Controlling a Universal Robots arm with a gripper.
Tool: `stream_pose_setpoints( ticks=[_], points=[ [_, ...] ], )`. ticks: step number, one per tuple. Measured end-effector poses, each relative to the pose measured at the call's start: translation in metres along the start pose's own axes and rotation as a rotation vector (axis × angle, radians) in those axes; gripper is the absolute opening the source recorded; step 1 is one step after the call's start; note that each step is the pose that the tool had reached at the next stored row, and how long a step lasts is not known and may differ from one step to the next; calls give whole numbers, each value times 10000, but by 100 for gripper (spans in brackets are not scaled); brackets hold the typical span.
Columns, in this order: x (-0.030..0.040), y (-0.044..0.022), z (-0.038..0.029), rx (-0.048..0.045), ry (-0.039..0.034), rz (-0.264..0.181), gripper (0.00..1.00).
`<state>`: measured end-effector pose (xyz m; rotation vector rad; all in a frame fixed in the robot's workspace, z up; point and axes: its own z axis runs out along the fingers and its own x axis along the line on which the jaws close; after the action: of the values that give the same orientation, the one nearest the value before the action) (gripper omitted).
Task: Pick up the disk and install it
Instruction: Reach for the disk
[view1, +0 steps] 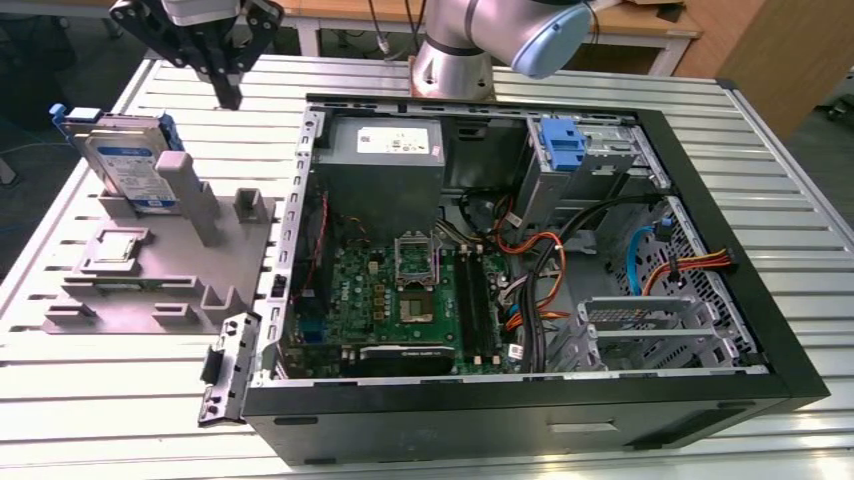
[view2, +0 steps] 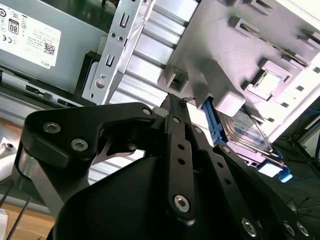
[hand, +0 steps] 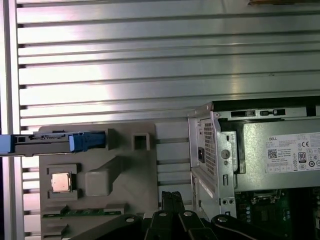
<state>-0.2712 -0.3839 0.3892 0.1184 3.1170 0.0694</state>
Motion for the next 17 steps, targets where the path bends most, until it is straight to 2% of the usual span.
stream_pose_setpoints(
  ticks=[17],
  points=[
    [50,-4,-1,0,0,1,10]
  ],
)
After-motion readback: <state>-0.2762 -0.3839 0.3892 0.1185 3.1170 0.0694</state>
